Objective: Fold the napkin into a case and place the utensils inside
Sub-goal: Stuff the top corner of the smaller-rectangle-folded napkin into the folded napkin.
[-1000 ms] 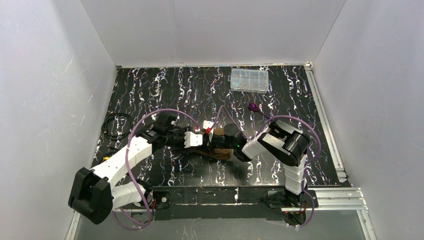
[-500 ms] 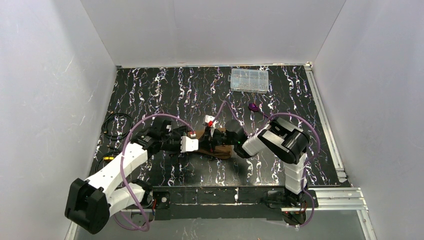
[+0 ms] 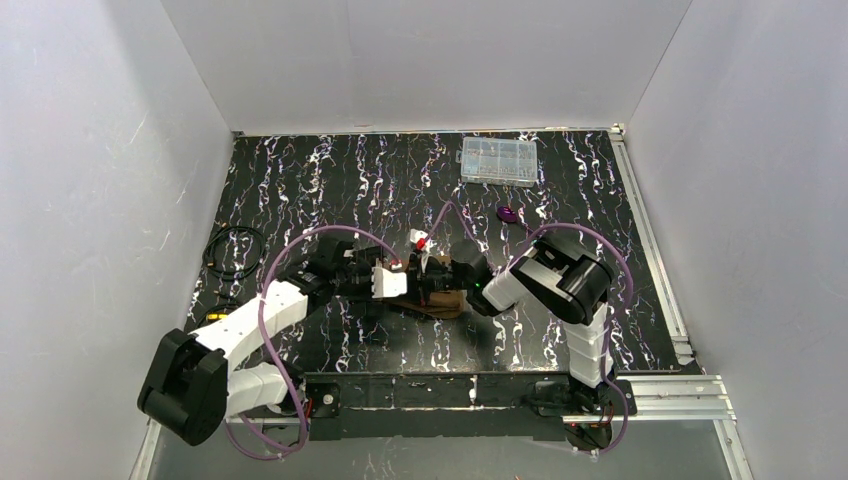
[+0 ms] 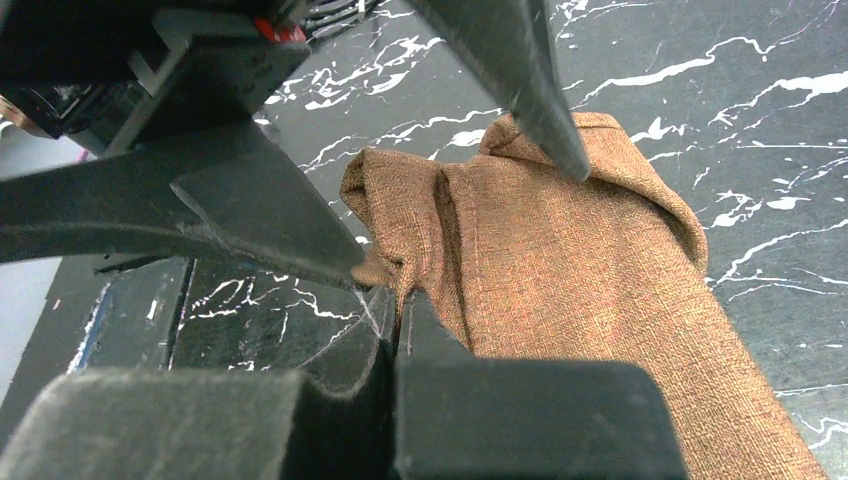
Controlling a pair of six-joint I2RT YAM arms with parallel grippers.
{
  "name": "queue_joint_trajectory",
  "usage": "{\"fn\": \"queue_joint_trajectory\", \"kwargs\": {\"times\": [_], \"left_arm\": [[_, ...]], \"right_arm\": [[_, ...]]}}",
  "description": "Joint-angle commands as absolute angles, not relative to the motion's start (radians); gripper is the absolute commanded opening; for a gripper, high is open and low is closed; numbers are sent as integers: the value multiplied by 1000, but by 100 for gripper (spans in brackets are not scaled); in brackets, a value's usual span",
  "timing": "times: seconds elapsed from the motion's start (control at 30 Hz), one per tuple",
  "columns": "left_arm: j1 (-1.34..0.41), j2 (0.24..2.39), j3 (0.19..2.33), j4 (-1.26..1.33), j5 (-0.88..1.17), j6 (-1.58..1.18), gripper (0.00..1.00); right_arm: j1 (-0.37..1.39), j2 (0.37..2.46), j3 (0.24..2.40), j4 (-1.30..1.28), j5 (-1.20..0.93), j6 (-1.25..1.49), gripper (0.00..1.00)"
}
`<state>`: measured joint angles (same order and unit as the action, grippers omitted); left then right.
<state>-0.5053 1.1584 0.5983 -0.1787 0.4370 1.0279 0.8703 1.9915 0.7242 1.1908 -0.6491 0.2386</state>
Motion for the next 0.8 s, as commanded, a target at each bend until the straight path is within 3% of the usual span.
{"fn": "queue_joint_trajectory", "kwargs": {"times": [0.0,0.17,0.4,0.5,0.63,0.77], "left_arm": [[-524,1150,570,-186,449,1054,86],[-553,1123,520,-127,405,1057,87],[-554,1188,545,-48,322,1034,78],[-553,1202,568,-55,298,1012,68],[-545,1189,595,-115,300,985,45],[-524,1166,614,-186,331,952,33]], "right_arm": [[857,2005,758,1277,-681,286,1],[844,2018,769,1309,-693,327,1],[845,2033,772,1318,-717,356,1],[842,2032,766,1310,-726,357,1],[841,2042,763,1300,-742,357,2],[840,2049,751,1304,-743,354,4]]}}
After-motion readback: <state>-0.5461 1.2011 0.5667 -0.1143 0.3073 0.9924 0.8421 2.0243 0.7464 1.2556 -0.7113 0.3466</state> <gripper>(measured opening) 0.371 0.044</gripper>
